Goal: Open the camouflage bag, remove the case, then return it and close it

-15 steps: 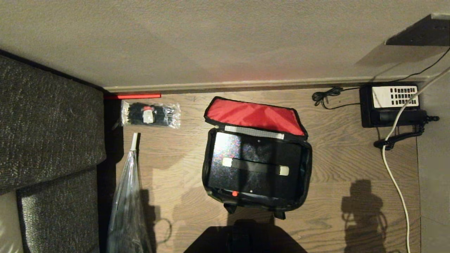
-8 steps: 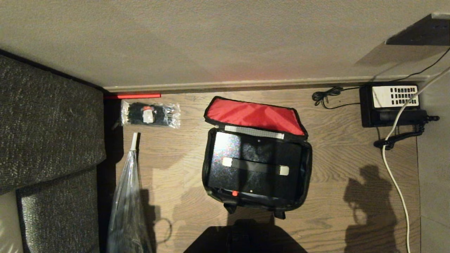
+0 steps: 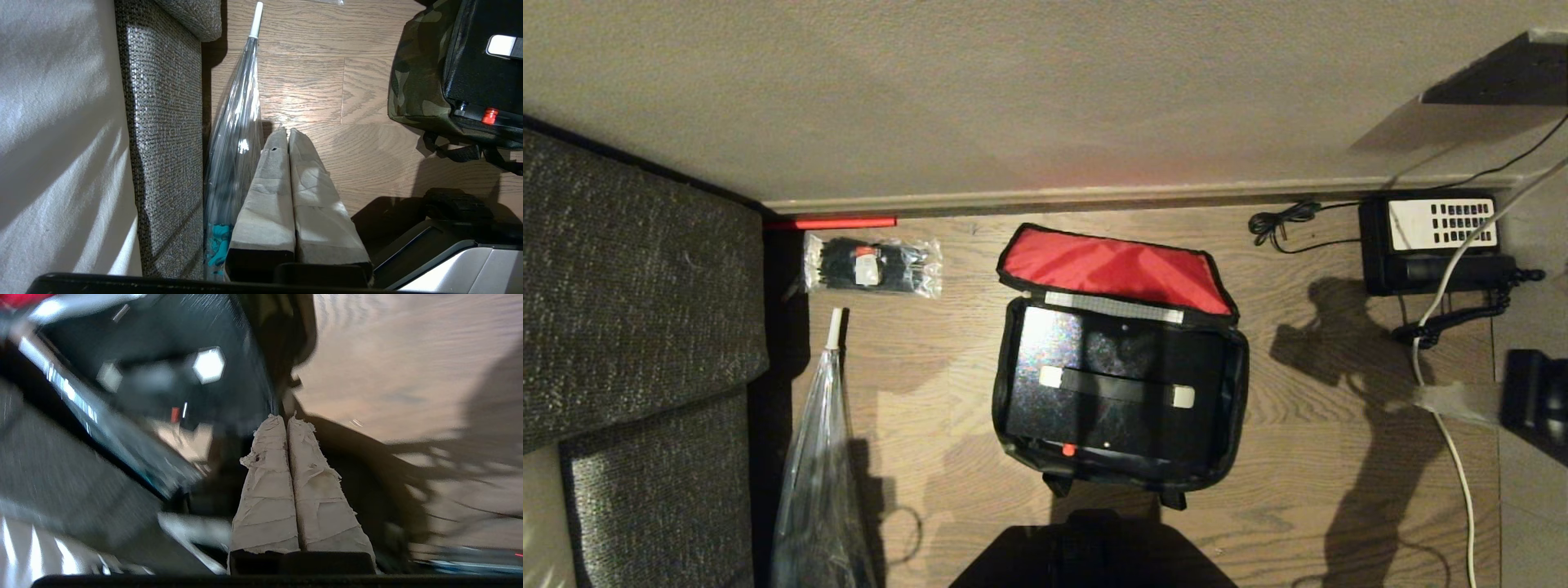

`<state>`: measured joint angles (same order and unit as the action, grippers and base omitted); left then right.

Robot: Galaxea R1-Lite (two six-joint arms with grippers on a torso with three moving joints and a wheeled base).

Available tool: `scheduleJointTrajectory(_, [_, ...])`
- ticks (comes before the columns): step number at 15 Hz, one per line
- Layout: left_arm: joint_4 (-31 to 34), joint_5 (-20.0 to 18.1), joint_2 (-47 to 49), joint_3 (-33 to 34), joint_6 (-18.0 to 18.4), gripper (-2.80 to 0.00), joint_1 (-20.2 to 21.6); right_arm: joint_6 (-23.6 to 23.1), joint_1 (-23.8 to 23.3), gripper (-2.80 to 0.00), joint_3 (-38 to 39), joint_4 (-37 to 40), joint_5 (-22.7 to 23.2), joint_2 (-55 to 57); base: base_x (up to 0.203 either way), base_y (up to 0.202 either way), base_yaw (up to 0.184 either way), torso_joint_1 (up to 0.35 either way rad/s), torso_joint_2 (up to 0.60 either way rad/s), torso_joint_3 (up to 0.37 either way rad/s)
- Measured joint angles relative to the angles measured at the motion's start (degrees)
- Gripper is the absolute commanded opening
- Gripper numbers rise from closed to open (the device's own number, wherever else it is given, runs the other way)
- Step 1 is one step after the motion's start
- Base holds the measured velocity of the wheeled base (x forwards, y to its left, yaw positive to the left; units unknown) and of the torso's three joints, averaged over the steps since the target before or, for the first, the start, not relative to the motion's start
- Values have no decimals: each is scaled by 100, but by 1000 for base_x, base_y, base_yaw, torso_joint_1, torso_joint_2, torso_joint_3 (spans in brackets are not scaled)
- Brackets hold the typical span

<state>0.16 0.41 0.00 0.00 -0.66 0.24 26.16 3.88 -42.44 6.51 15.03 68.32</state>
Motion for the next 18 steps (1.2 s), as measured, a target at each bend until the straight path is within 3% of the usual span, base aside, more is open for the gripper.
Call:
scheduleJointTrajectory(4, [2,0,0,0,-2,-280,0,1138,45,0,383,-3054,198,2305,0,0,0,0,0,0])
scheduleJointTrajectory(13, [-2,0,0,0,-2,-280,0,3884,79,0,126,-7227,294,3944,0,0,0,0,0,0])
scheduleJointTrajectory(18, [3,2,0,0,-2,-280,0,4203,278,0,-345,-7467,262,4493,0,0,0,0,0,0])
